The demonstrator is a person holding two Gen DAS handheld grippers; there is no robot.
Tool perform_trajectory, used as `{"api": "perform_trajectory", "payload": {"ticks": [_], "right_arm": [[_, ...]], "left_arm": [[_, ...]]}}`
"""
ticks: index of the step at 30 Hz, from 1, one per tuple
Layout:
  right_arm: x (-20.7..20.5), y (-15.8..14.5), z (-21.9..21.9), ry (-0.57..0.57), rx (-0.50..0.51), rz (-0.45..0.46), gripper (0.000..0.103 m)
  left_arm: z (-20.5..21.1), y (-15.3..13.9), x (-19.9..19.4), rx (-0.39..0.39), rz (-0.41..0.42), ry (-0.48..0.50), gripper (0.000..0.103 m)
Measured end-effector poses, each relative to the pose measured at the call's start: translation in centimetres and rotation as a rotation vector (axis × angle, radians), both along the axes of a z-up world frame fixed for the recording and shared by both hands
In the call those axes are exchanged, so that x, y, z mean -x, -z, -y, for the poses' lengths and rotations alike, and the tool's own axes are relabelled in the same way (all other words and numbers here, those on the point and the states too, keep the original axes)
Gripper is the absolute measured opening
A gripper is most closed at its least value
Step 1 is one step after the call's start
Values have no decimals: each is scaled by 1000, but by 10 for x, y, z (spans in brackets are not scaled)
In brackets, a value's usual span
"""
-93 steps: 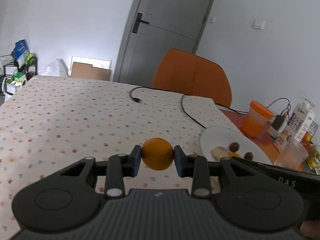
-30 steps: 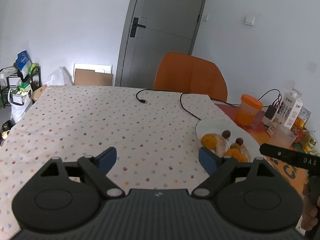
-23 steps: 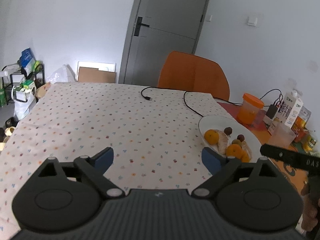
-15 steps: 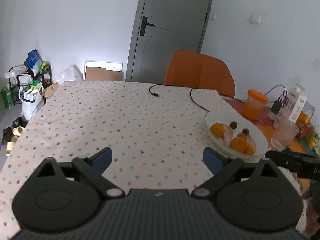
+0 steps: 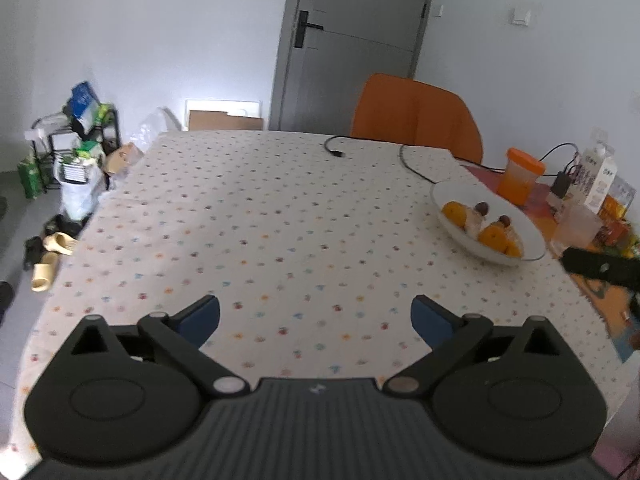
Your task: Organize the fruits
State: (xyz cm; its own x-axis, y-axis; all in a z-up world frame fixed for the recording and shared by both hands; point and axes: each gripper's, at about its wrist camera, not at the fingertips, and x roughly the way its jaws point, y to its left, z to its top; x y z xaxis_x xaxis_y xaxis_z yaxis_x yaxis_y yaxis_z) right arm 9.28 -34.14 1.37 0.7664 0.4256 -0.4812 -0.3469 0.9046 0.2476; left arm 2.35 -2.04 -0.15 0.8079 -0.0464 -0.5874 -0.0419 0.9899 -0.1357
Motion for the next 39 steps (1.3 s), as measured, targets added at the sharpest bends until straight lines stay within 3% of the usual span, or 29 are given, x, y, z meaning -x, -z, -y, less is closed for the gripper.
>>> {"api": "perform_trajectory", "payload": {"ticks": [11, 39], "right_arm": [[16, -4, -15, -34, 9, -17, 103], [16, 2, -20, -62, 1, -19, 103]], "left_arm": [[-6, -15, 9, -16, 32, -29, 103], [3, -10, 8, -42, 20, -12, 103]]}}
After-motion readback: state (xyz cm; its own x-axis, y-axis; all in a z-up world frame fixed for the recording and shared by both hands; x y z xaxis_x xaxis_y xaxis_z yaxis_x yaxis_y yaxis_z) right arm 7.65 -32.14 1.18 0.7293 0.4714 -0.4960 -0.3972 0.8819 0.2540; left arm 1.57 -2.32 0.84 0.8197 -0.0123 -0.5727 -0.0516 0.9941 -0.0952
